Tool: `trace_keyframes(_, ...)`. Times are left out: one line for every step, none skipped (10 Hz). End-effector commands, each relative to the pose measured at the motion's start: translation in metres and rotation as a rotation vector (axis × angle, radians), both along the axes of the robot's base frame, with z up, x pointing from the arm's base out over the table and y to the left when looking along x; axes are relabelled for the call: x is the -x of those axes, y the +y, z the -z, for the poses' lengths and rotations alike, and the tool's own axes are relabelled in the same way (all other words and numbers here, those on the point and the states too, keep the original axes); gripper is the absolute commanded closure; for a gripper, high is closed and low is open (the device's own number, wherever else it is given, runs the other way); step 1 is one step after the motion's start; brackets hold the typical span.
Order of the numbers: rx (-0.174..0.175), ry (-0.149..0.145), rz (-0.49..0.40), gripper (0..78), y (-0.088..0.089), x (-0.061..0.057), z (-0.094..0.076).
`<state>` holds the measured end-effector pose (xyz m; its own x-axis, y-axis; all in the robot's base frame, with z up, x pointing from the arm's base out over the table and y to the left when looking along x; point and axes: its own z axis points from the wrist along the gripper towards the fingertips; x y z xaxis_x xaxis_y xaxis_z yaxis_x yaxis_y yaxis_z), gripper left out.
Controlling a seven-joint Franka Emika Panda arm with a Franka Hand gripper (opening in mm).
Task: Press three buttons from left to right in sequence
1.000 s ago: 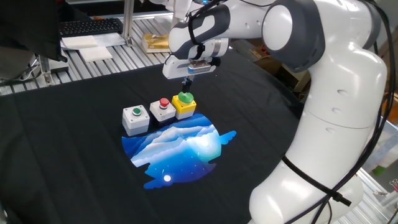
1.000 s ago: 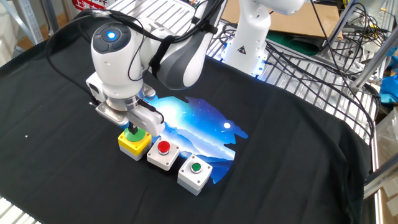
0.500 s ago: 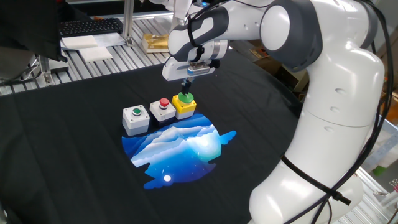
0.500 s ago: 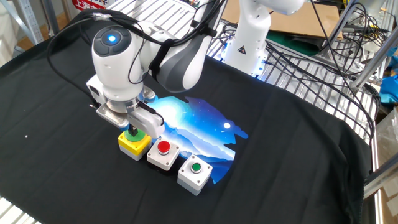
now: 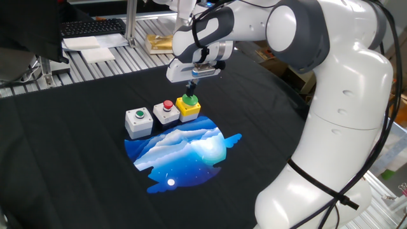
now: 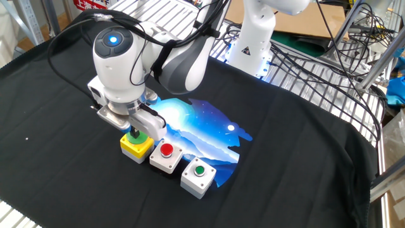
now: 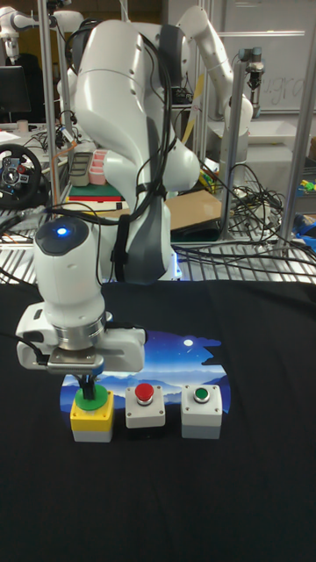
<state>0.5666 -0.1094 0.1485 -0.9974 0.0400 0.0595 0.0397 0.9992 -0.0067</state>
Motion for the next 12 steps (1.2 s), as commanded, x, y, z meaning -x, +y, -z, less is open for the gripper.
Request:
trace_keyframes(0.003, -0.001, -0.003, 77.6, -0.002, -0.001, -0.002)
trace_keyframes(0.002, -0.001, -0.006, 77.6, -0.002, -0.001, -0.001)
trace_keyframes(0.001, -0.001, -0.009, 77.6, -0.002, -0.001, 0.0)
trace_keyframes(0.001, -0.001, -0.009, 77.6, -0.002, -0.001, 0.001)
trace_keyframes(-0.003, 0.001, -0.015, 77.6, -0.002, -0.001, 0.002)
trace_keyframes(-0.004, 0.002, -0.015, 77.6, -0.002, -0.001, 0.002)
trace_keyframes(-0.008, 0.004, -0.016, 77.6, -0.002, -0.001, 0.002)
trace_keyframes(-0.009, 0.004, -0.017, 77.6, -0.002, -0.001, 0.005)
trace_keyframes(-0.011, 0.003, -0.02, 77.6, -0.002, -0.001, 0.007)
trace_keyframes(-0.012, 0.003, -0.019, 77.6, -0.002, -0.001, 0.012)
trace_keyframes(-0.012, 0.004, -0.017, 77.6, -0.002, -0.001, 0.015)
trace_keyframes(-0.011, 0.007, -0.015, 77.6, -0.002, -0.001, 0.019)
